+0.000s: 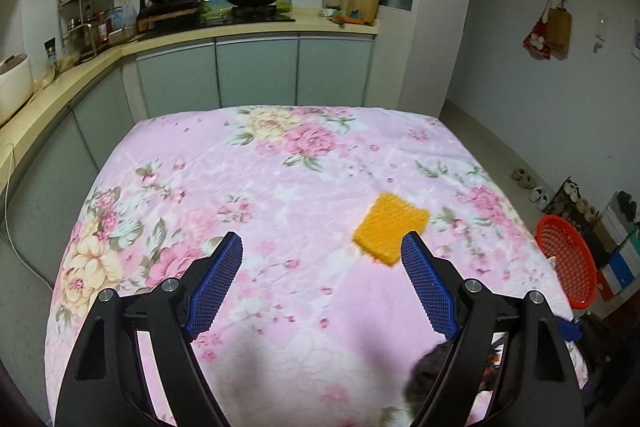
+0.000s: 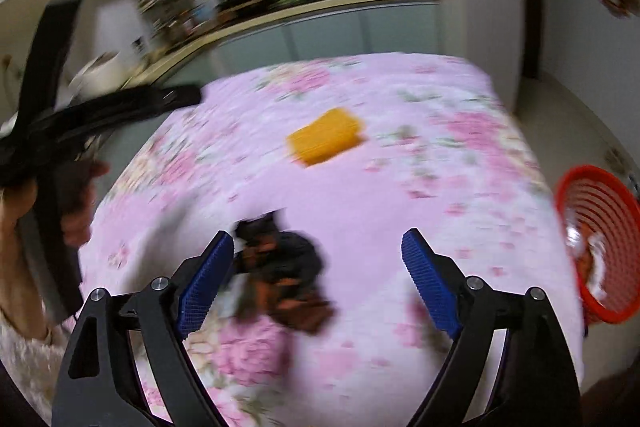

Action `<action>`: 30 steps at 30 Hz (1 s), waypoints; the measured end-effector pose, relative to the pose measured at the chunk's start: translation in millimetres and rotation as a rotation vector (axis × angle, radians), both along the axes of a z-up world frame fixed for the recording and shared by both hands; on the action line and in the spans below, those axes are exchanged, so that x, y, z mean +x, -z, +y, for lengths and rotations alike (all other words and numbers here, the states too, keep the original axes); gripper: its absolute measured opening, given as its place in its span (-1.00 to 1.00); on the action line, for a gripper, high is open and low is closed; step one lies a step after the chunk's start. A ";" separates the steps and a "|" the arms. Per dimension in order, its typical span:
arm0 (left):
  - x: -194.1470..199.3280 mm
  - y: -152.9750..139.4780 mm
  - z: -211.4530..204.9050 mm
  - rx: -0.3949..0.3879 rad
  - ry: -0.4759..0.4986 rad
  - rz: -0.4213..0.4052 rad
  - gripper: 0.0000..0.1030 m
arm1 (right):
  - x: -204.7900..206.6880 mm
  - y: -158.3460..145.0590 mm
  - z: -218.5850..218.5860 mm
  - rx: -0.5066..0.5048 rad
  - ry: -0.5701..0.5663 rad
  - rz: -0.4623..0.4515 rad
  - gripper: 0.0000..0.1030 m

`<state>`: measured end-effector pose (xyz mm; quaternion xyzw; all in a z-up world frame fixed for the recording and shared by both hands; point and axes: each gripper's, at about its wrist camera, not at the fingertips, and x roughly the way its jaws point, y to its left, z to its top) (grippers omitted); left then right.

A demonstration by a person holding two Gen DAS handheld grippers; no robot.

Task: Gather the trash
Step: 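Move both open tools back over the bed, then grasp the black-and-orange bag with the right tool while the left tool grasps the second yellow foam net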

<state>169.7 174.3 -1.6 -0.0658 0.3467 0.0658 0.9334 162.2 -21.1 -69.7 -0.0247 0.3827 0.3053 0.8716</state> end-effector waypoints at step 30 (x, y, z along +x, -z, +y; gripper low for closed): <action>39.8 44.6 -9.3 -0.022 0.042 0.082 0.53 | 21.8 35.4 16.9 -0.046 -0.031 0.066 -0.05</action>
